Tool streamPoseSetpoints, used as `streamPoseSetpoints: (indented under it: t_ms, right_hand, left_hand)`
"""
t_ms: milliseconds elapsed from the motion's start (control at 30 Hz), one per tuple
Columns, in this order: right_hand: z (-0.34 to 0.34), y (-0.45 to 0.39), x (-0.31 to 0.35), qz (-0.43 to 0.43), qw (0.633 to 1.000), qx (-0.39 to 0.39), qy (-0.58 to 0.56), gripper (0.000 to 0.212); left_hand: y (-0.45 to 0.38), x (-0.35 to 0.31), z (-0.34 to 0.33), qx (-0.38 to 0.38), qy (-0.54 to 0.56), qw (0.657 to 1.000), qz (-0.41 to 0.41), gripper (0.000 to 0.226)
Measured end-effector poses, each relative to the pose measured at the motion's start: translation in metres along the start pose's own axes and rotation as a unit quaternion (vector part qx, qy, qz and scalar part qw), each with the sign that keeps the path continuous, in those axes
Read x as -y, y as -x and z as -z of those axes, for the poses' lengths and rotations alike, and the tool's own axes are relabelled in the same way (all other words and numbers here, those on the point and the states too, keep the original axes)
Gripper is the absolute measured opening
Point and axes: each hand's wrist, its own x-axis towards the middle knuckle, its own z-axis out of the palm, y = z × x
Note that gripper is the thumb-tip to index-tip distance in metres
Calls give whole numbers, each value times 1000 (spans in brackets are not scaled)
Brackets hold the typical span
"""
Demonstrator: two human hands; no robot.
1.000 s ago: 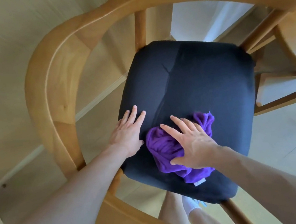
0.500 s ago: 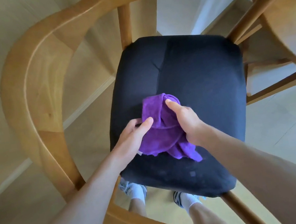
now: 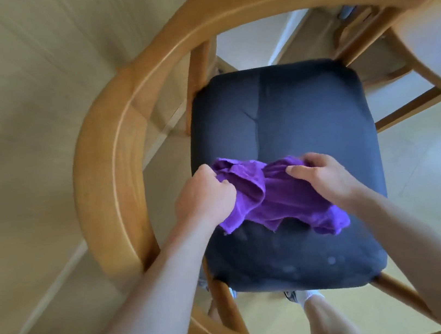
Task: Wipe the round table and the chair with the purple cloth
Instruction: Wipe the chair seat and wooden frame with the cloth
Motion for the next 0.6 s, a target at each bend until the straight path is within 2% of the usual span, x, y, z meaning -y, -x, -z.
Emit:
streamPoseSetpoints:
  t_ms: [33, 67, 133, 233, 333, 433, 500, 600]
  right_hand:
    - [-12, 2, 2, 41, 998, -37, -10, 30]
    - [-27, 5, 1, 96, 993, -67, 18, 51]
    - [-57, 5, 0, 165, 975, -93, 120, 83]
    - [-101, -2, -1, 157, 942, -89, 282, 97]
    - [-132, -10, 8, 127, 926, -131, 330, 91]
    - [-146, -6, 1, 201, 900, -176, 346, 68]
    - [-145, 6, -21, 293, 869, -139, 374, 60]
    - [-126, 21, -40, 368, 830, -12, 418, 54]
  left_hand:
    - [1, -4, 2, 3, -17, 1000, -4, 25]
    - [2, -8, 2, 14, -43, 999, -8, 38]
    - [0, -13, 2, 16, -129, 990, -47, 51]
    - [-19, -28, 15, -7, -199, 971, -133, 58]
    - [-50, -48, 27, 49, -269, 941, -199, 68]
    - [-76, -62, 28, 131, -377, 883, -245, 79]
    - [-87, -59, 28, 151, -434, 853, -247, 85]
    - [-93, -43, 30, 163, -458, 846, -218, 95]
